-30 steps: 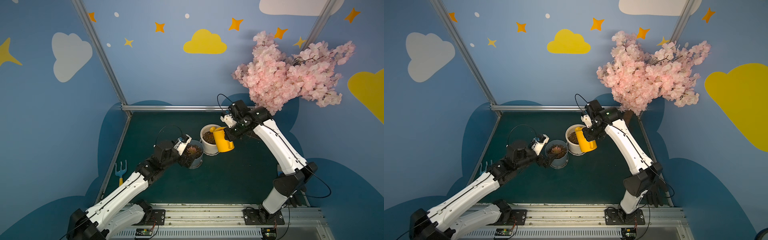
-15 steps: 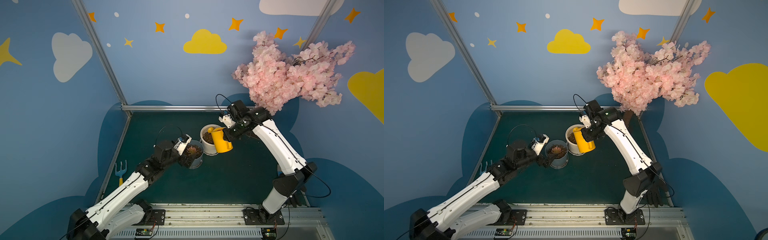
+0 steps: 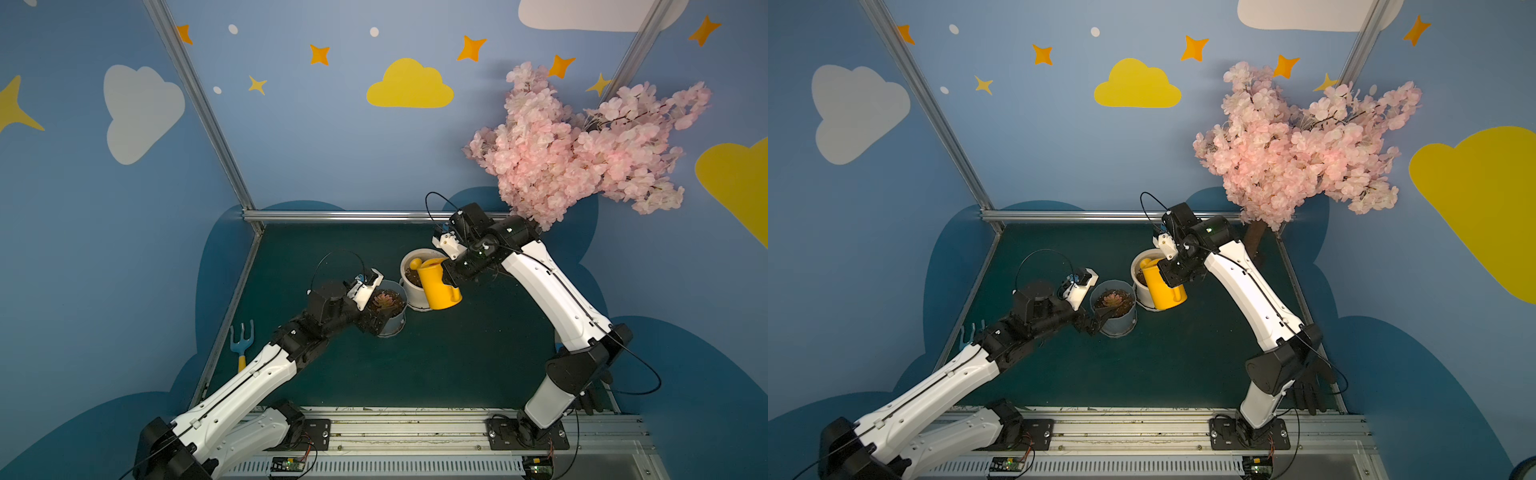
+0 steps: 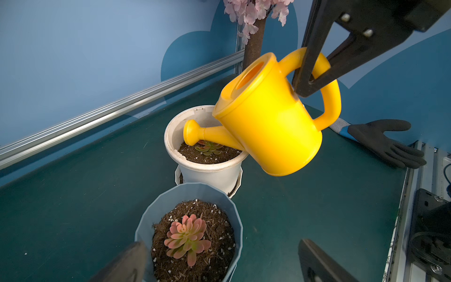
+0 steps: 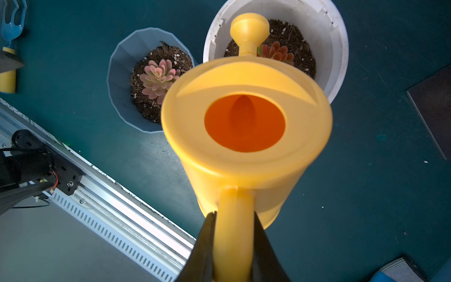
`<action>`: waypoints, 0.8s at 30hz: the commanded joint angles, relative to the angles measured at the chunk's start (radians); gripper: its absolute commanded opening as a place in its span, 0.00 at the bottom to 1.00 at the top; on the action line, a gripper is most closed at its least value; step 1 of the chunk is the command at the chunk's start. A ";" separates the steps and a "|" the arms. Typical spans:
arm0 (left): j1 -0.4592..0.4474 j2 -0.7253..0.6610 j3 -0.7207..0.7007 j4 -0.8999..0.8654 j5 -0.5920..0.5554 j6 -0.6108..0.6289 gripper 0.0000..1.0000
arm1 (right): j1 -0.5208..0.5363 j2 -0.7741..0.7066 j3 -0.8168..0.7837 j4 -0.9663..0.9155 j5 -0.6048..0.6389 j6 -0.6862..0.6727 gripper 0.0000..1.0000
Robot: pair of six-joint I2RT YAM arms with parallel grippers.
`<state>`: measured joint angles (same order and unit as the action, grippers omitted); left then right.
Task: Water the succulent around the soil edge
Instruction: Water the soil of the potted plant with water.
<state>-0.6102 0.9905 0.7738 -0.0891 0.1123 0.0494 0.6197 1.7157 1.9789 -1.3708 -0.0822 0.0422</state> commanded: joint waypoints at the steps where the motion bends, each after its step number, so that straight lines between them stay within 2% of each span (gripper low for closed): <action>1: -0.002 -0.003 -0.010 0.013 0.004 0.011 1.00 | 0.009 -0.047 -0.010 -0.009 -0.010 -0.015 0.00; 24: -0.003 0.002 -0.008 0.010 -0.002 0.012 1.00 | 0.036 -0.159 -0.121 -0.004 0.004 0.002 0.00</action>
<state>-0.6098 0.9909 0.7738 -0.0891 0.1120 0.0494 0.6468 1.5978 1.8694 -1.3712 -0.0830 0.0441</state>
